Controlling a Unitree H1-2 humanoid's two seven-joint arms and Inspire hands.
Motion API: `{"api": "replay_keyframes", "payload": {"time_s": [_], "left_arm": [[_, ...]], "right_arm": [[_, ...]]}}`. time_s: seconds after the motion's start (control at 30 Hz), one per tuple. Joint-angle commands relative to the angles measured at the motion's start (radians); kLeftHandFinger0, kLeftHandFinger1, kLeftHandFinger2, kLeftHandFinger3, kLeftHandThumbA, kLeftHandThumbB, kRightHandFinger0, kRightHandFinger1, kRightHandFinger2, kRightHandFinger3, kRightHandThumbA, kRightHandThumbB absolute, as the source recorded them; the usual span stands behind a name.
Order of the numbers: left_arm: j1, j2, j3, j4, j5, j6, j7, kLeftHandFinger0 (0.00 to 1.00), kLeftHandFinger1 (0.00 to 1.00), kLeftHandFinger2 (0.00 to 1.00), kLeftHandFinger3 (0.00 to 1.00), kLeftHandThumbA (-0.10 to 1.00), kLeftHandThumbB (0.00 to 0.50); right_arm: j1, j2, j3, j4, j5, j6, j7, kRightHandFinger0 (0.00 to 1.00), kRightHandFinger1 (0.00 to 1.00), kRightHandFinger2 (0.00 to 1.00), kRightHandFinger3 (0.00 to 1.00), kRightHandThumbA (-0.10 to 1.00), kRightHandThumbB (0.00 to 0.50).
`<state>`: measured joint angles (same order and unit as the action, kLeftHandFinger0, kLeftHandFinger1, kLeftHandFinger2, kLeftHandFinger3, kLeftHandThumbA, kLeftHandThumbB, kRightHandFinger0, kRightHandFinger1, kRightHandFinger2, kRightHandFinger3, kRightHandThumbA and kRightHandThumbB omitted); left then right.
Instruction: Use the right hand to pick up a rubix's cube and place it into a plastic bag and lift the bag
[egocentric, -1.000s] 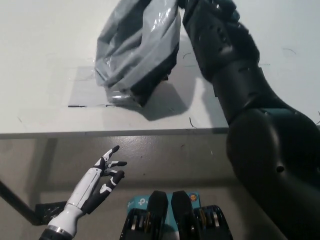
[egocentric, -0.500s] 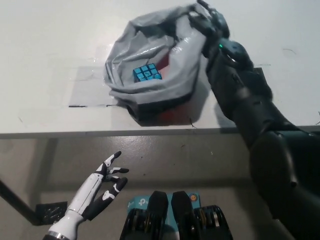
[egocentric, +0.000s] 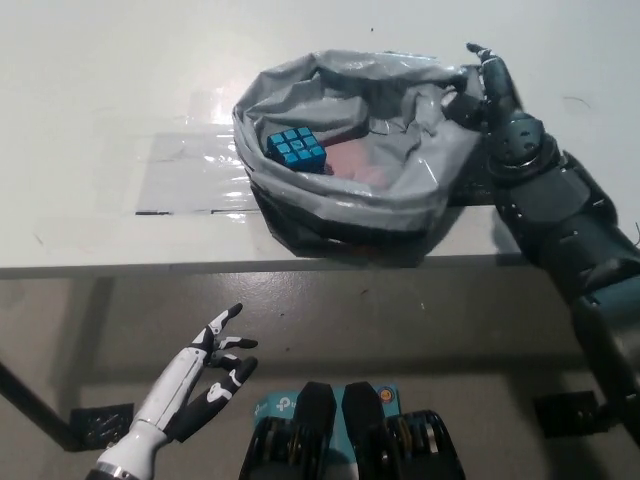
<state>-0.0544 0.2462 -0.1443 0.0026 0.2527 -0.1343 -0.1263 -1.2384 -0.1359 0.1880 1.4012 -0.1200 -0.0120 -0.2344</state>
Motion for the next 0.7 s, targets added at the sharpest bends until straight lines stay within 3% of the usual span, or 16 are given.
{"api": "replay_keyframes", "payload": {"time_s": [0.0, 0.03, 0.13, 0.3, 0.53, 0.6, 0.67], "left_arm": [[-0.012, 0.023, 0.004, -0.018, -0.002, -0.005, -0.017, 0.67, 0.6, 0.74, 1.0, 0.89, 0.094], [-0.013, 0.023, 0.002, -0.018, 0.001, -0.006, -0.018, 0.66, 0.6, 0.73, 1.0, 0.87, 0.086], [-0.016, 0.027, 0.0, -0.015, 0.003, -0.01, -0.021, 0.67, 0.6, 0.73, 1.0, 0.86, 0.088], [-0.017, 0.03, -0.001, -0.02, 0.006, -0.009, -0.023, 0.68, 0.6, 0.73, 1.0, 0.87, 0.097], [-0.02, 0.033, -0.005, -0.02, 0.009, -0.004, -0.032, 0.7, 0.6, 0.72, 1.0, 0.84, 0.111], [-0.018, 0.03, -0.006, -0.028, 0.017, 0.015, -0.032, 0.72, 0.61, 0.73, 1.0, 0.84, 0.099], [-0.019, 0.031, -0.006, -0.026, 0.01, 0.012, -0.036, 0.72, 0.61, 0.75, 1.0, 0.82, 0.094]], "right_arm": [[-0.126, -0.068, 0.154, -0.044, -0.189, 0.072, 0.031, 1.0, 1.0, 1.0, 1.0, 0.48, 0.395], [-0.137, -0.072, 0.191, -0.058, -0.204, 0.094, 0.054, 1.0, 1.0, 1.0, 1.0, 0.63, 0.448], [-0.153, -0.079, 0.245, -0.086, -0.225, 0.131, 0.105, 1.0, 1.0, 1.0, 1.0, 0.78, 0.479], [-0.171, -0.081, 0.249, -0.148, -0.212, 0.159, 0.161, 1.0, 1.0, 1.0, 1.0, 0.84, 0.5], [-0.17, -0.092, 0.179, -0.291, -0.151, 0.201, 0.242, 1.0, 1.0, 1.0, 1.0, 0.75, 0.5], [-0.169, -0.097, 0.067, -0.327, -0.012, 0.172, 0.377, 1.0, 1.0, 1.0, 1.0, 0.62, 0.47], [-0.185, -0.101, -0.046, -0.323, 0.131, 0.204, 0.551, 1.0, 1.0, 1.0, 1.0, 0.63, 0.493]]}}
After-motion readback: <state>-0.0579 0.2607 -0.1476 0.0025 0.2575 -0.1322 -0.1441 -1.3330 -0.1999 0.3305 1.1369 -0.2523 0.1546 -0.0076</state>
